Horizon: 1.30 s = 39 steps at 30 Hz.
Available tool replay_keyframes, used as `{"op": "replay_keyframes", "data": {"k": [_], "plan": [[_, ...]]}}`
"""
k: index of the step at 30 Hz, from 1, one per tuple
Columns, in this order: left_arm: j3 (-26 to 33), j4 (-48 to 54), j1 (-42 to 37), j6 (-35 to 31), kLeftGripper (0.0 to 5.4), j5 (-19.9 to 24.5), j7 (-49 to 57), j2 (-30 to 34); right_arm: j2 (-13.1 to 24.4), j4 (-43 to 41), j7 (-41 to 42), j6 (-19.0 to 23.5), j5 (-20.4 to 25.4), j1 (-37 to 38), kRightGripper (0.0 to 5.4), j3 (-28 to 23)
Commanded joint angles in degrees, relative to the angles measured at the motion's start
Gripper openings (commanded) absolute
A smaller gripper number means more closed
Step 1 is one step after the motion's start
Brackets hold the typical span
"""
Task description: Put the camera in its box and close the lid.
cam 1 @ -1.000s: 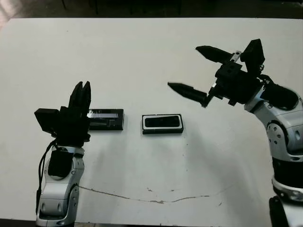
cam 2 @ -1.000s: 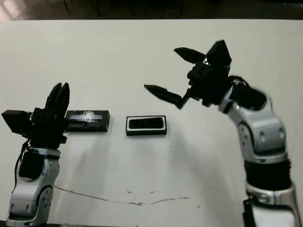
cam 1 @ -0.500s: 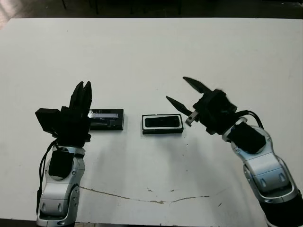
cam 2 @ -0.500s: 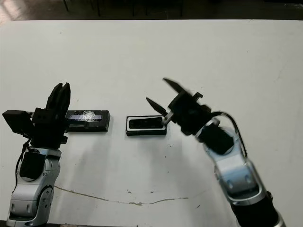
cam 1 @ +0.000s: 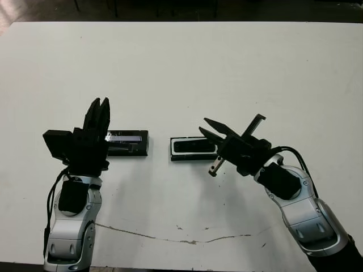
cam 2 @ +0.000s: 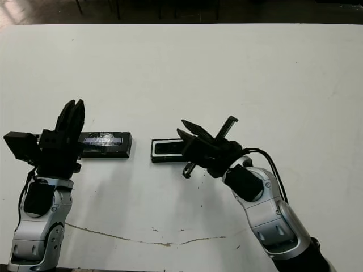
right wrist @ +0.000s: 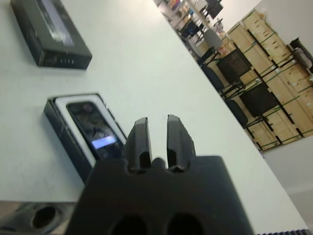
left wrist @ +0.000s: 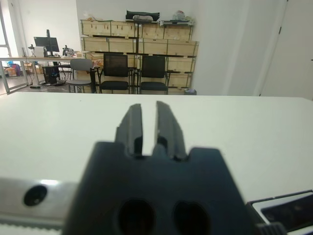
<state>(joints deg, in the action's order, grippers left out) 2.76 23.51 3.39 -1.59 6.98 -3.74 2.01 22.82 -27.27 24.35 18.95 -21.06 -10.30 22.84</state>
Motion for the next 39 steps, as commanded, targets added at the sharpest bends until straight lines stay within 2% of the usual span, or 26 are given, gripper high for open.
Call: {"op": "replay_keyframes", "data": {"k": [1,6,11,16,22,26,29,32,36,39], "plan": [[0.0,-0.3,1.4,-0.6,0.0,-0.4,0.1,0.2,0.7,2.1,1.0,0.0,-1.6,1.4,0.03,1.3],[-0.1,-0.2,1.3,-0.9,0.0,-0.1,0.1,0.1,1.2,3.6,3.1,1.2,-3.1,1.9,0.03,2.7],[-0.1,-0.5,1.0,-0.8,0.0,-0.1,0.2,0.1,1.8,4.9,4.7,0.1,-3.3,2.7,0.03,3.1],[-0.1,-0.4,1.0,-1.1,0.0,0.3,0.1,0.0,2.0,4.6,6.6,1.7,-4.9,2.7,0.03,3.7],[0.0,-0.4,0.9,-1.1,0.0,0.8,0.0,0.2,1.4,3.2,6.2,1.1,-4.6,2.4,0.03,1.6],[0.1,-0.3,0.9,-0.9,0.0,0.2,0.0,0.7,-3.5,1.4,1.1,-1.0,1.2,4.3,0.03,-4.5],[0.3,0.1,0.8,-1.7,0.0,0.5,0.1,0.7,-6.8,-0.4,-1.2,-2.7,7.4,3.8,0.03,-9.7],[0.7,0.3,-0.2,-2.2,0.0,0.8,-0.2,1.1,-8.0,-1.8,-1.5,-3.9,13.1,2.0,0.03,-14.6],[1.3,0.8,-3.9,-3.6,0.0,0.0,-2.5,4.7,-7.4,-3.9,-0.4,-0.2,19.2,-0.7,0.03,-19.5],[1.7,1.3,-10.1,-7.3,0.0,-0.7,-6.3,10.6,-7.3,-4.2,0.4,3.5,25.1,-2.6,0.03,-23.0]]}}
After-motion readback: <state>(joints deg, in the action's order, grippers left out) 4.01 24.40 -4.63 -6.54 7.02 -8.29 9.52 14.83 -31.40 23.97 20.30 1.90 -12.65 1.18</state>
